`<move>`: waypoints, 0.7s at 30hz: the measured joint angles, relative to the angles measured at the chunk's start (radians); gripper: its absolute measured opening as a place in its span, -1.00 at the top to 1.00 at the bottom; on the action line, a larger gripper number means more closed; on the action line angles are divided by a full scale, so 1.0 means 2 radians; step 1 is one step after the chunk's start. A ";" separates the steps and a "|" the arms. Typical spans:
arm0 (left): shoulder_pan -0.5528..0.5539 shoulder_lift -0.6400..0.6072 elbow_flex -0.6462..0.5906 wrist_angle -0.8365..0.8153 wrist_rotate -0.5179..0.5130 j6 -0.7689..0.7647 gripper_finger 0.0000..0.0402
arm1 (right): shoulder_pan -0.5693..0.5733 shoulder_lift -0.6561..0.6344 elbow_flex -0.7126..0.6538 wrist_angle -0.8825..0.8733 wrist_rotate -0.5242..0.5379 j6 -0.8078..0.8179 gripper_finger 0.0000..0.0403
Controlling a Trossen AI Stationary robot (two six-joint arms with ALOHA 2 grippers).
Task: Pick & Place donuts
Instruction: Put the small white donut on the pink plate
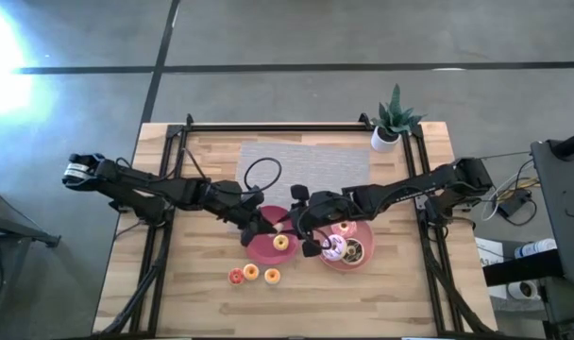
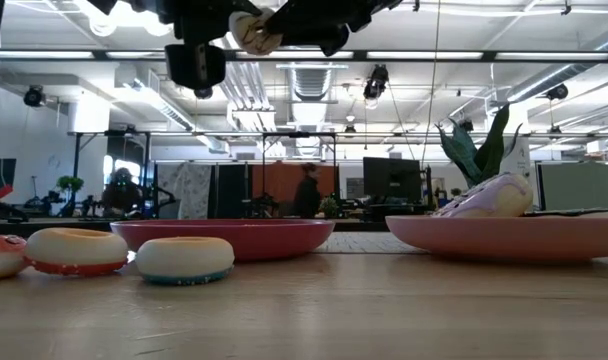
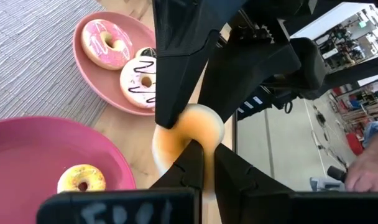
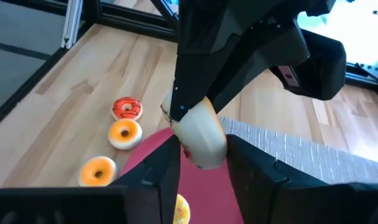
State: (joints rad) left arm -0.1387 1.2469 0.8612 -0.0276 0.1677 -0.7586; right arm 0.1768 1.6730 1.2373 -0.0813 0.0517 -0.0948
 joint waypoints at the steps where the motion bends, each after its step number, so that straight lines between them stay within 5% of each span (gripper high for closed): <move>1: 0.000 0.000 0.000 0.002 0.000 0.000 1.00 | 0.000 0.000 0.000 0.000 0.000 0.003 0.42; 7: 0.006 0.000 0.000 0.004 0.001 0.001 1.00 | 0.000 -0.001 0.000 -0.003 0.000 0.005 0.40; 13: 0.009 0.000 0.000 0.005 -0.018 -0.010 0.99 | -0.001 -0.001 0.000 -0.010 0.003 0.011 0.59; 21: 0.010 -0.002 0.000 -0.004 -0.059 -0.021 0.55 | -0.002 -0.002 0.000 -0.034 0.000 0.040 0.89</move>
State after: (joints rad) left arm -0.1182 1.2437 0.8612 -0.0346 0.0488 -0.7996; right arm 0.1729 1.6695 1.2377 -0.1490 0.0508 -0.0142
